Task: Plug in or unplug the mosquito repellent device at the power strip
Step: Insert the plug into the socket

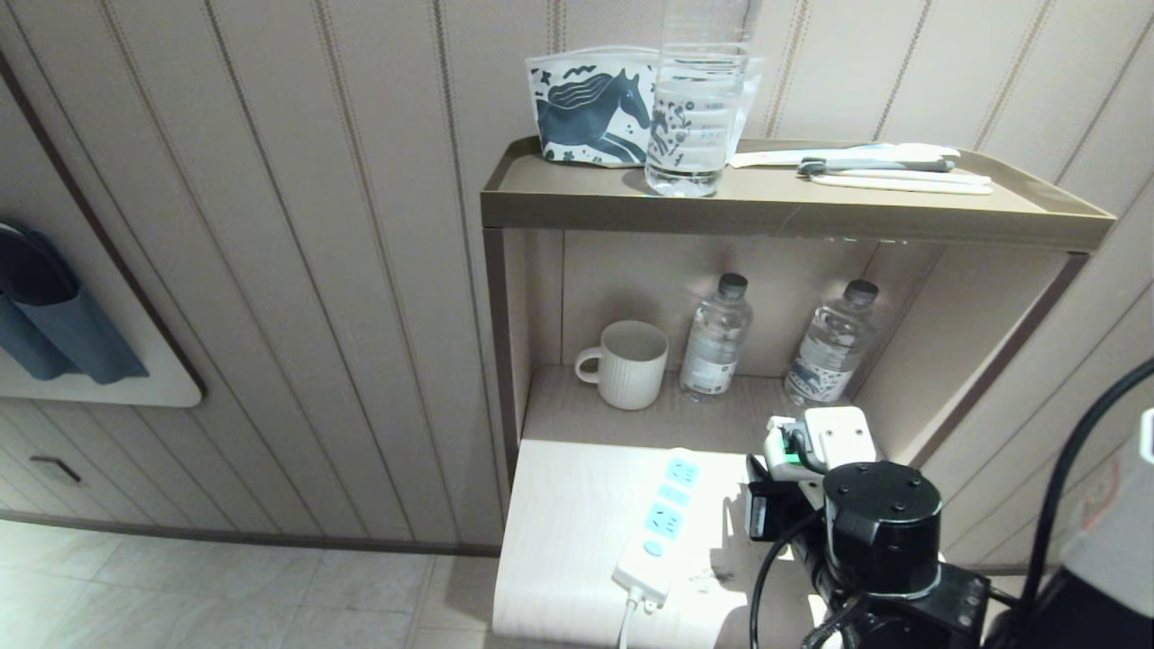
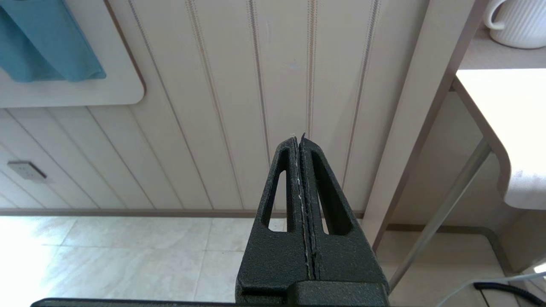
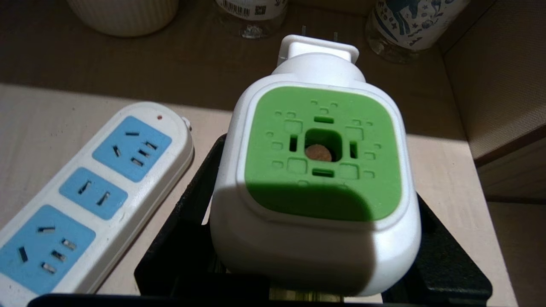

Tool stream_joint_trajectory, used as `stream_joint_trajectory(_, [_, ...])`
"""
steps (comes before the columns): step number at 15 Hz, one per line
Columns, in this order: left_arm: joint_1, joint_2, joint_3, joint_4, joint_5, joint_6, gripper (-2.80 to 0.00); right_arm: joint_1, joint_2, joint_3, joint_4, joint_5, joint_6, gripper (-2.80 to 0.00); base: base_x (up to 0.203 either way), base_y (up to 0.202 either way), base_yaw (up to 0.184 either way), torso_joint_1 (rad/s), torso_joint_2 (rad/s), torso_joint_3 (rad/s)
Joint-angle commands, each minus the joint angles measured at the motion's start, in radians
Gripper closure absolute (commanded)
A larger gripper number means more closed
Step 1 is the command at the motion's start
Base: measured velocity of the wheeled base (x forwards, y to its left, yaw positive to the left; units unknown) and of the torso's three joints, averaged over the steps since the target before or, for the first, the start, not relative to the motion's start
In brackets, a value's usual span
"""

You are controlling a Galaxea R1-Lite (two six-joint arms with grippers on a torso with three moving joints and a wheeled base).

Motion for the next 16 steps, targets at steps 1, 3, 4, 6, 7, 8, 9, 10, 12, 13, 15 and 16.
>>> stream_joint_trajectory(1, [0.001, 0.0, 0.0, 0.0, 0.0, 0.001, 0.0, -0.001, -0.145, -0.026, 0.232, 0.006, -0.002, 0.0, 0.0, 0.0, 0.0, 0.0, 0.0, 0.0])
stream_joint_trajectory(3, [0.0, 0.0, 0.0, 0.0, 0.0, 0.001, 0.0, -0.007, -0.237, -0.077, 0.478, 0.031, -0.005, 0.0, 0.0, 0.0, 0.0, 0.0, 0.0, 0.0])
stream_joint_trajectory(4, [0.001, 0.0, 0.0, 0.0, 0.0, 0.001, 0.0, -0.007, -0.285, -0.111, 0.598, 0.046, -0.005, 0.0, 0.0, 0.0, 0.0, 0.0, 0.0, 0.0])
stream_joint_trajectory(6, [-0.001, 0.0, 0.0, 0.0, 0.0, 0.001, 0.0, -0.004, -0.345, -0.194, 0.843, 0.073, -0.005, 0.0, 0.0, 0.0, 0.0, 0.0, 0.0, 0.0])
stream_joint_trajectory(7, [0.001, 0.0, 0.0, 0.0, 0.0, 0.001, 0.0, -0.003, -0.365, -0.254, 0.976, 0.083, -0.001, 0.0, 0.0, 0.0, 0.0, 0.0, 0.0, 0.0])
stream_joint_trajectory(8, [-0.001, 0.0, 0.0, 0.0, 0.0, 0.002, 0.0, 0.0, -0.387, -0.308, 1.104, 0.1, 0.002, 0.0, 0.0, 0.0, 0.0, 0.0, 0.0, 0.0])
stream_joint_trajectory(9, [0.0, 0.0, 0.0, 0.0, 0.0, 0.001, 0.0, 0.001, -0.408, -0.375, 1.244, 0.129, 0.003, 0.0, 0.0, 0.0, 0.0, 0.0, 0.0, 0.0])
stream_joint_trajectory(10, [0.0, 0.0, 0.0, 0.0, 0.0, 0.001, 0.0, 0.002, -0.422, -0.445, 1.419, 0.17, 0.004, 0.0, 0.0, 0.0, 0.0, 0.0, 0.0, 0.0])
stream_joint_trajectory(12, [-0.001, 0.0, 0.0, 0.0, 0.0, 0.001, 0.0, 0.001, -0.422, -0.625, 1.769, 0.287, 0.011, 0.0, 0.0, 0.0, 0.0, 0.0, 0.0, 0.0])
stream_joint_trajectory(13, [-0.001, 0.0, 0.0, 0.0, 0.0, 0.001, 0.0, -0.005, -0.408, -0.712, 1.892, 0.381, 0.021, 0.0, 0.0, 0.0, 0.0, 0.0, 0.0, 0.0])
stream_joint_trajectory(15, [0.001, 0.0, 0.0, 0.0, 0.0, 0.001, 0.0, -0.038, -0.345, -0.78, 1.99, 0.503, 0.035, 0.0, 0.0, 0.0, 0.0, 0.0, 0.0, 0.0])
stream_joint_trajectory(16, [0.0, 0.0, 0.0, 0.0, 0.0, 0.001, 0.0, -0.046, -0.315, -0.786, 1.999, 0.507, 0.038, 0.0, 0.0, 0.0, 0.0, 0.0, 0.0, 0.0])
